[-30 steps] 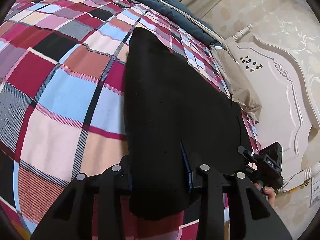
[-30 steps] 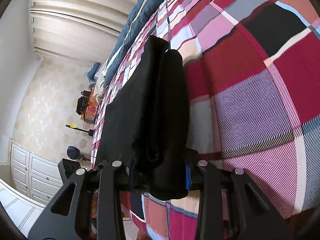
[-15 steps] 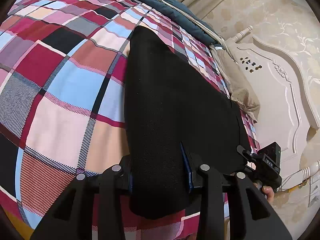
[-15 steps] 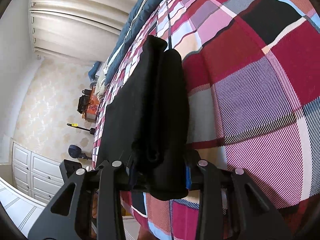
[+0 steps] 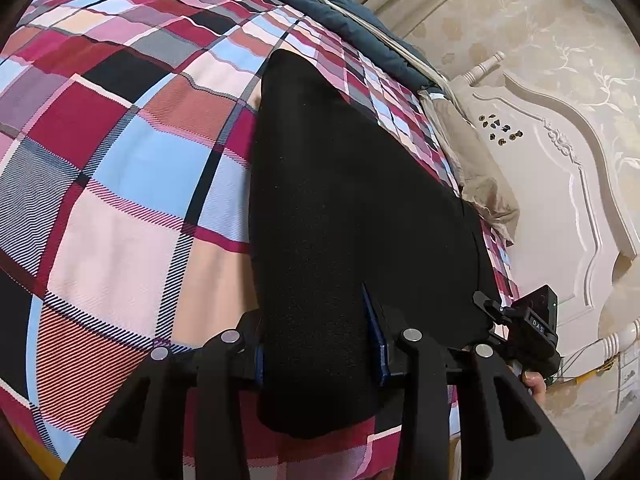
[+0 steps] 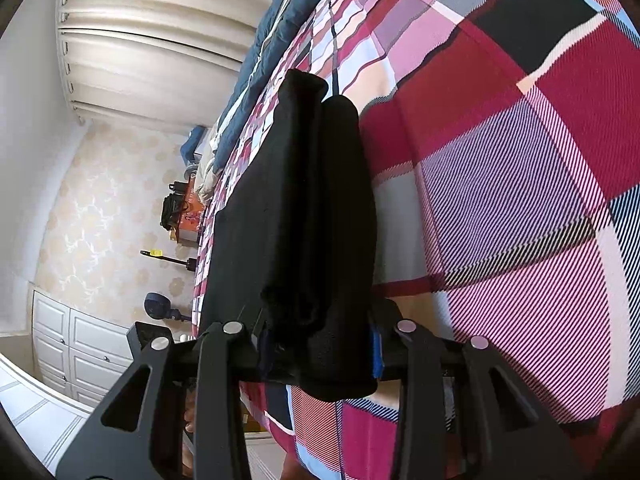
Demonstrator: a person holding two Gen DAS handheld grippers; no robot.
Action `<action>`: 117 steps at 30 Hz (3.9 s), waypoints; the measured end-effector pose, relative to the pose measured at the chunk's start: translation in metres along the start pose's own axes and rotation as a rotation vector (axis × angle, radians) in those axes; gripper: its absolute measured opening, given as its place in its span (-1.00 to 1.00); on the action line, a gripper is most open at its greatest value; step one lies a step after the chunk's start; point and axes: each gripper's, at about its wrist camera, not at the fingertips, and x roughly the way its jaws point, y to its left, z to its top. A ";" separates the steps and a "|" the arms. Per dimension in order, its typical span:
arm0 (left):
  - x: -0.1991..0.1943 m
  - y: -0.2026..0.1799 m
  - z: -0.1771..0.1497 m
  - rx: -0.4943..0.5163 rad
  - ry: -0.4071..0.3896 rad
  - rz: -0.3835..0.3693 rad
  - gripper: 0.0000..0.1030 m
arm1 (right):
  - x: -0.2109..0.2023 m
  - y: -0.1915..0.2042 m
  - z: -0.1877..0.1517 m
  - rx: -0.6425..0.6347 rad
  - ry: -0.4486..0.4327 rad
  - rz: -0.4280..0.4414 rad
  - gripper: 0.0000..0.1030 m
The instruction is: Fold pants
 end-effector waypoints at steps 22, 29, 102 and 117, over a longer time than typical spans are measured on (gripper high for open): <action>0.001 0.017 -0.001 -0.039 -0.015 -0.108 0.70 | -0.021 -0.020 -0.011 0.091 -0.060 0.100 -0.09; -0.013 0.001 -0.023 0.040 -0.050 0.072 0.70 | -0.045 -0.018 -0.032 0.097 -0.089 0.030 0.06; -0.042 -0.079 -0.101 0.290 -0.192 0.479 0.70 | -0.026 0.118 -0.149 -0.475 -0.233 -0.785 0.73; -0.041 -0.083 -0.099 0.307 -0.195 0.478 0.70 | -0.026 0.115 -0.149 -0.476 -0.228 -0.787 0.73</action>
